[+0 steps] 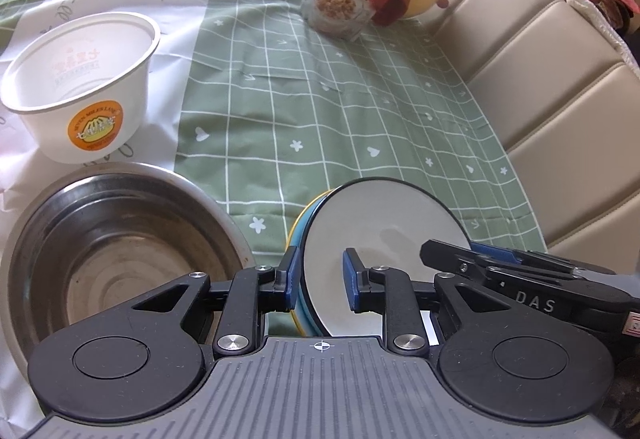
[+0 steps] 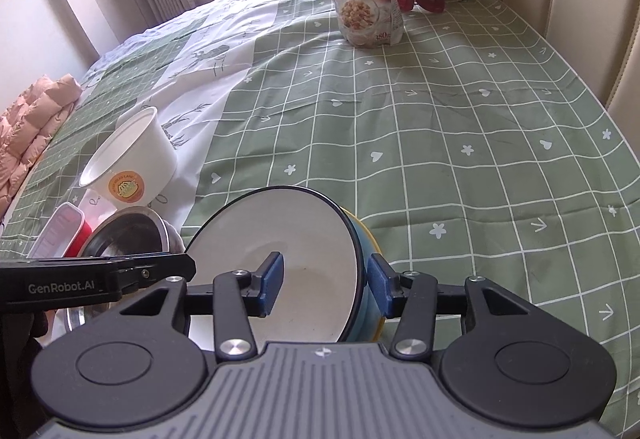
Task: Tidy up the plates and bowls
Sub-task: 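Lower the blue bowl into the yellow-rimmed bowl with both grippers, open, then grasp the white plastic bowl with orange sticker with both grippers, lift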
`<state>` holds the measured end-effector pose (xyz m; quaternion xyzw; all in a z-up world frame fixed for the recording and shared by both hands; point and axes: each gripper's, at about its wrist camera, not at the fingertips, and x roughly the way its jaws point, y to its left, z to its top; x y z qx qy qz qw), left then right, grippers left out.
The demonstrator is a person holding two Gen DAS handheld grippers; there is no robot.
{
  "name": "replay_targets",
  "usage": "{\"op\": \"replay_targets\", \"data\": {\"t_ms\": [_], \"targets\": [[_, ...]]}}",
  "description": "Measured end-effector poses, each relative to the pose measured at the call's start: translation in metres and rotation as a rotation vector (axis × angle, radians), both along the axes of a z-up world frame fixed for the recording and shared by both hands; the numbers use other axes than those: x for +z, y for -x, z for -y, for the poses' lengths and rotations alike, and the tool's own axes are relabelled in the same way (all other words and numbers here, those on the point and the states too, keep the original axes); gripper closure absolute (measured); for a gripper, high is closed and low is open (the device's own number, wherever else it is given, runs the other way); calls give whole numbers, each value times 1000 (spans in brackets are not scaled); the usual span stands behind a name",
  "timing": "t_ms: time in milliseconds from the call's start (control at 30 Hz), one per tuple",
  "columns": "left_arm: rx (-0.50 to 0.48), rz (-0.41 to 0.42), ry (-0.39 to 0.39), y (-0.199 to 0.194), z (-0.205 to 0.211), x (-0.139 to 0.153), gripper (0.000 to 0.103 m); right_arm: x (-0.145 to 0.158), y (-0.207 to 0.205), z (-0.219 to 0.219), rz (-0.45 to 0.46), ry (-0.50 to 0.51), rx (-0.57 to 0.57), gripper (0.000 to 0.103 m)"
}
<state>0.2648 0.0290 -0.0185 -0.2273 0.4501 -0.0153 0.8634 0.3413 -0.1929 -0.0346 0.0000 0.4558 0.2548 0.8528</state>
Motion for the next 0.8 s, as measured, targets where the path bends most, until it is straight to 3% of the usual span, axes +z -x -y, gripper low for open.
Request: {"op": "replay_targets", "data": {"t_ms": [133,400,467,533,600,800], "targets": [[9,7,64,2,-12,0,79,1,-3,-2,6,24,-23,55],[88,65,100,12,-51,11,79,13,-16,-1,35,47,-64,51],[120,94,90,17,-66,19,79,22,-20,-4,57,46,-63,46],[164,128,77,23,-85,28,79,29,-25,-10,83,49,-63,33],[216,156,64,28,-106,34,79,34,-30,-21,107,60,-57,27],[435,207,-2,37,-180,40,79,31,-47,-72,39,77,26,26]]}}
